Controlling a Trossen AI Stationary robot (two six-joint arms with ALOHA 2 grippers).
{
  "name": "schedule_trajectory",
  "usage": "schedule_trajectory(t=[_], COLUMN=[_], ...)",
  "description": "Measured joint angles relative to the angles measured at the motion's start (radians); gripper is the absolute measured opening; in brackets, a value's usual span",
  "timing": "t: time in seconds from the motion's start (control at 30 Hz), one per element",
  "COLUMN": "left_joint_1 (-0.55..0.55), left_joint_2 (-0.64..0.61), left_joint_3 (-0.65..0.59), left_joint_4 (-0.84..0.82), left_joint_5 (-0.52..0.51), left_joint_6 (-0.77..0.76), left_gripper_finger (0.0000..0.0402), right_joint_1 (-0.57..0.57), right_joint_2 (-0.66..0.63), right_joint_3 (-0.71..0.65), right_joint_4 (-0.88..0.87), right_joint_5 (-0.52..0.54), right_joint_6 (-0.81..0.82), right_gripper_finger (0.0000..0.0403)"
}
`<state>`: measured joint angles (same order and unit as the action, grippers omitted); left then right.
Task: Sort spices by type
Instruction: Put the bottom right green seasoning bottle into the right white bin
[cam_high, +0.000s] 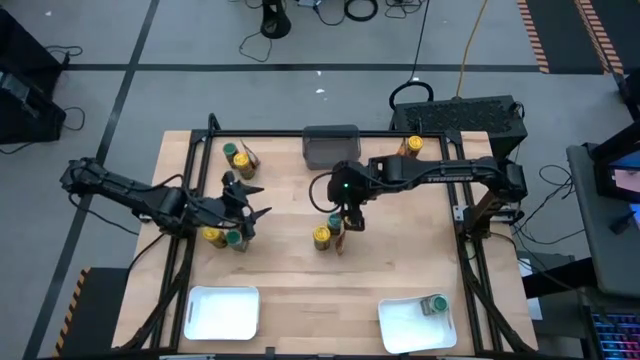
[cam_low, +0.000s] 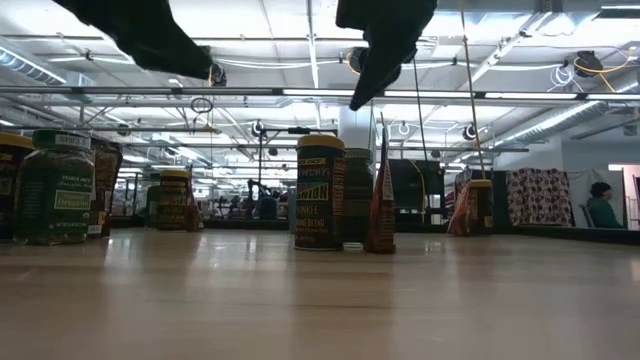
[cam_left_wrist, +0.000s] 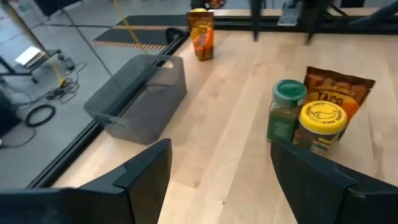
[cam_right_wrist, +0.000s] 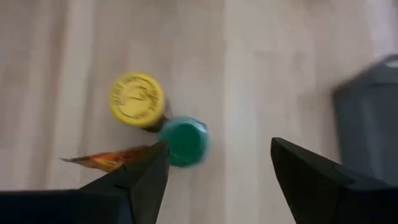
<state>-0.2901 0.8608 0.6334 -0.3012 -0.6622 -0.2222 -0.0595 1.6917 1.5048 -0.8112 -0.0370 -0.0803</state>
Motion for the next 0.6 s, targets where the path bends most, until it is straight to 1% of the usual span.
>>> schedule_trajectory(t=[0.13,0.3,0.5,0.6], left_joint_1=[-0.038,-0.061,-0.062,-0.062], left_joint_2=[0.0,0.0,0.001,0.001], left_joint_3=[0.0,0.0,0.0,0.0], left_joint_4=[0.01,0.038,0.052,0.052], left_joint_5=[-0.007,-0.05,-0.051,-0.051], left_joint_6=[-0.027,-0.022,-0.003,0.0], left_gripper_finger=[0.0276,0.0276,0.0276,0.0277], right_joint_1=[0.009,0.008,0.009,0.008], right_joint_2=[-0.001,-0.001,-0.001,-0.001], right_joint_3=[-0.048,-0.111,-0.153,-0.175], right_joint_4=[0.056,0.121,0.201,0.209], right_joint_5=[-0.04,-0.04,-0.041,-0.042], right_joint_6=[-0.002,0.009,0.014,0.016], right_gripper_finger=[0.0263,0.0263,0.0263,0.0263])
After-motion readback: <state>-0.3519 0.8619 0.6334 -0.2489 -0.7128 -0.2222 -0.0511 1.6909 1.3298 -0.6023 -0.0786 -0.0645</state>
